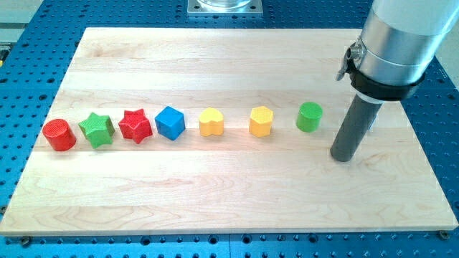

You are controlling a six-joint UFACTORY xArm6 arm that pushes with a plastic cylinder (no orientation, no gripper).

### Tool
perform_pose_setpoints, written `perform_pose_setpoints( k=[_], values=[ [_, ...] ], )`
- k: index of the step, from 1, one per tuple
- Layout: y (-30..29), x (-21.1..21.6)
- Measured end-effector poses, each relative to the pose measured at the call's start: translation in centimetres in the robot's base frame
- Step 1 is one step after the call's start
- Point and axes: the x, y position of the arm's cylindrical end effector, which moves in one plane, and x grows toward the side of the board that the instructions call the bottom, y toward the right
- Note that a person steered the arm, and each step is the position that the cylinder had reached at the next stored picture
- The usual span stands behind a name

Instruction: Move your arm towards the green circle

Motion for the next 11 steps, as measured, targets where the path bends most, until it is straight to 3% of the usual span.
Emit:
perform_pose_setpoints(
  k=[11],
  values=[
    [-1.2,-1.1]
  ],
)
